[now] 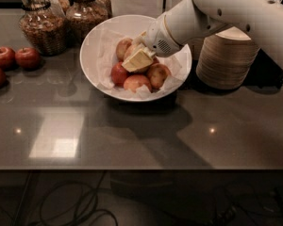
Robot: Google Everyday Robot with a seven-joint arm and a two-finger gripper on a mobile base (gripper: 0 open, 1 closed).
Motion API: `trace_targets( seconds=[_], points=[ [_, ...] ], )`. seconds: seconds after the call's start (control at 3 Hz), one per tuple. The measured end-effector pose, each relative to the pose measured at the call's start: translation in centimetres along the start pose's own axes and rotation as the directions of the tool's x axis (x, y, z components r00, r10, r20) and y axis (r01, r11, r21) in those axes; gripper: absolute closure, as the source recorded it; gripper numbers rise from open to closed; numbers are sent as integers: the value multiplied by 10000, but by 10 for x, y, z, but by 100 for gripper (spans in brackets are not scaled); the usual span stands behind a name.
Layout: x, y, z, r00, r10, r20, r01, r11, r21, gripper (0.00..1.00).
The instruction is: Pick apple from white bowl
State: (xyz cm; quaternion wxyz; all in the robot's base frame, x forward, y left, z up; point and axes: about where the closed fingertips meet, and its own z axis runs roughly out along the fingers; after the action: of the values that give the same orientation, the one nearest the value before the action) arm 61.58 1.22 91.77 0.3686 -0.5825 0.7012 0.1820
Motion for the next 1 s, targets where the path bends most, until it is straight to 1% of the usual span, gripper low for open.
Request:
trace_targets(
  seconds=[0.33,0.67,1.0],
  points=[
    [0,0,0,10000,1,3,-1,10000,-2,100],
    [-3,0,0,9991,138,412,-126,9995,-299,100],
    [-20,-1,-10,9880,281,1517,-156,9964,-828,100]
  ],
)
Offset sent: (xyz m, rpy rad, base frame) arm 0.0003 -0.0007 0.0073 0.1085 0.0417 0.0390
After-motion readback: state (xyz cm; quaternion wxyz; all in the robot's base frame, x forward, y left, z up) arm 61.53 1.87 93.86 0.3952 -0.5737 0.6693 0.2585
